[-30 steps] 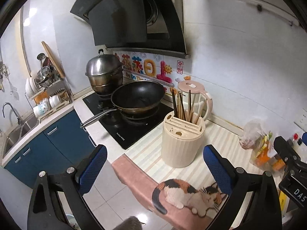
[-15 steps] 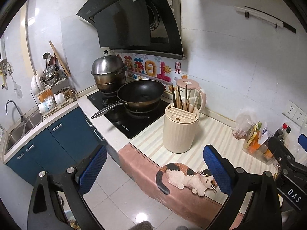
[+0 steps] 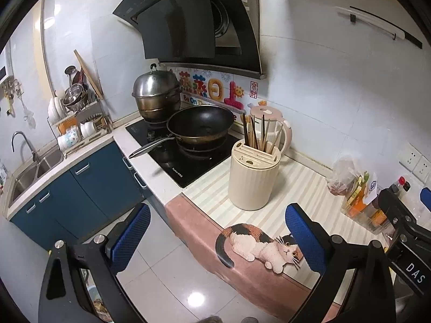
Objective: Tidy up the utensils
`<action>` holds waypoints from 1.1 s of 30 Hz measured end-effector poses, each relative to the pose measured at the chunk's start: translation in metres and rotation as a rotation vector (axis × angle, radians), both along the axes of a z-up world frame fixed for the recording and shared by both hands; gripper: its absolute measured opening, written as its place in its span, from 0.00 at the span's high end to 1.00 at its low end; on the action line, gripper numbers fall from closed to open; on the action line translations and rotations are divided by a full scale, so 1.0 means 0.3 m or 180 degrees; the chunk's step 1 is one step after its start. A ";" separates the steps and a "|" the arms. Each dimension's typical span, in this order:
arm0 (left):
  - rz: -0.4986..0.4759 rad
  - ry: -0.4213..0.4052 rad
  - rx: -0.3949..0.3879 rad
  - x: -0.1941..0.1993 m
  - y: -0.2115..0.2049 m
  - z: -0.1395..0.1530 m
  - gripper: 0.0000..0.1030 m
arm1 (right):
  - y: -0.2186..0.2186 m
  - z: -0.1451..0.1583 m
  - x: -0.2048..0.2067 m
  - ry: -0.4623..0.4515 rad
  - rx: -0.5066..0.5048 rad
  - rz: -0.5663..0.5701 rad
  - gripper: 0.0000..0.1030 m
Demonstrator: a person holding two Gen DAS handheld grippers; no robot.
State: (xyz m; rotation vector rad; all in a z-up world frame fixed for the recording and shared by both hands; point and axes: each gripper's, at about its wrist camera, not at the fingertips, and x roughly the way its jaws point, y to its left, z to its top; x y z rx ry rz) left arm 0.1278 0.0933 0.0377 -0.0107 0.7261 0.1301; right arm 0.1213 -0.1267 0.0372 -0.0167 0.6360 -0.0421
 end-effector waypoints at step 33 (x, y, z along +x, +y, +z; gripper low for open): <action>0.0102 -0.0008 0.0036 0.014 -0.007 0.003 0.01 | -0.011 -0.047 0.055 0.0116 0.0008 0.0176 0.00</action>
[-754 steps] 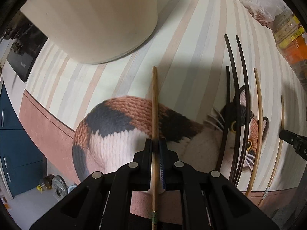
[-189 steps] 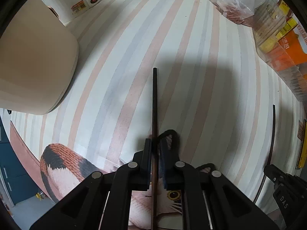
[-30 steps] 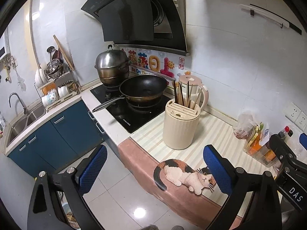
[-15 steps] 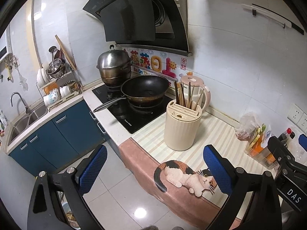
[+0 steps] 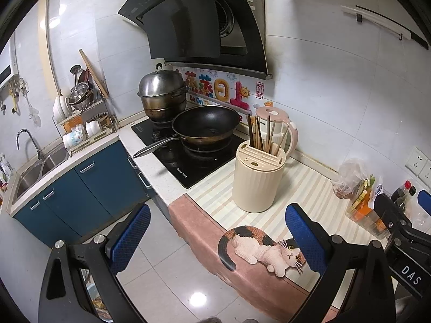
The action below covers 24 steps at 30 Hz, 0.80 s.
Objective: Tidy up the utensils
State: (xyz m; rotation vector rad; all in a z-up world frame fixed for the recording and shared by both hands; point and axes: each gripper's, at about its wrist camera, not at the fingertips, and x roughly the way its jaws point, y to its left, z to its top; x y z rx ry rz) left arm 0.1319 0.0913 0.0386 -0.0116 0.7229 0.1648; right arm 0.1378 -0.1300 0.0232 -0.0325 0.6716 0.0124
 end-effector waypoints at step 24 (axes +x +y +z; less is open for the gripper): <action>0.0005 -0.0018 0.0010 0.003 0.012 0.009 0.01 | -0.009 -0.002 0.005 -0.0007 0.0010 0.0047 0.00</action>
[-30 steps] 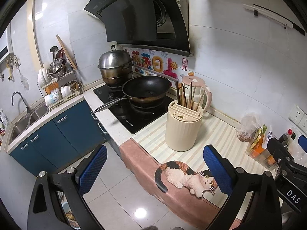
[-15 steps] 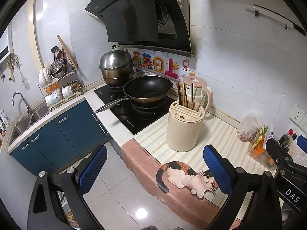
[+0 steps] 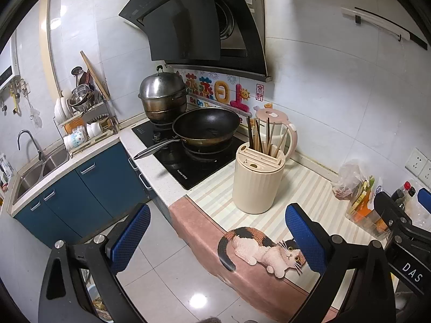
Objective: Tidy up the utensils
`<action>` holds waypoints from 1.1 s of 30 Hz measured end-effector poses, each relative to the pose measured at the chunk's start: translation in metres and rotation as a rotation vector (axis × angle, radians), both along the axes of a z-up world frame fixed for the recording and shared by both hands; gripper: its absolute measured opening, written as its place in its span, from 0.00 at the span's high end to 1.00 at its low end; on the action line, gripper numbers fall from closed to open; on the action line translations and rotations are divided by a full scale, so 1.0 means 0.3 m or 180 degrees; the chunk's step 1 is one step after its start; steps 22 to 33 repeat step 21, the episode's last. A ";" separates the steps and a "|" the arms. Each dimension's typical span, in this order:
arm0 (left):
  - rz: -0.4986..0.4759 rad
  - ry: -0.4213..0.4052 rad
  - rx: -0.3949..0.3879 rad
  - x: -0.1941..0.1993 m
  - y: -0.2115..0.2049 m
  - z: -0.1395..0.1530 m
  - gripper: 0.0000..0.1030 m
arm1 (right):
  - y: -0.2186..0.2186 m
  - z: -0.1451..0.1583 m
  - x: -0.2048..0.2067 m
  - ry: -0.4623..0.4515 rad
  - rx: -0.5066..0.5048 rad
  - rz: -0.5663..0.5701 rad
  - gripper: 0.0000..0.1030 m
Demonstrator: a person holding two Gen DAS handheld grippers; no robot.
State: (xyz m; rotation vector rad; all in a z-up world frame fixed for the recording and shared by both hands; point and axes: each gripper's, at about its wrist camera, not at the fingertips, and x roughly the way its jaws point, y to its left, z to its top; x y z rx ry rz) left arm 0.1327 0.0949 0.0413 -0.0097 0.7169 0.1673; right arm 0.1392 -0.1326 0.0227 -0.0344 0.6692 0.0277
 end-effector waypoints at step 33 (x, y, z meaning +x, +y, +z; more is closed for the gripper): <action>0.0002 -0.0012 0.0006 -0.001 -0.006 0.010 0.01 | -0.004 0.004 -0.001 -0.0006 0.0005 -0.0004 0.00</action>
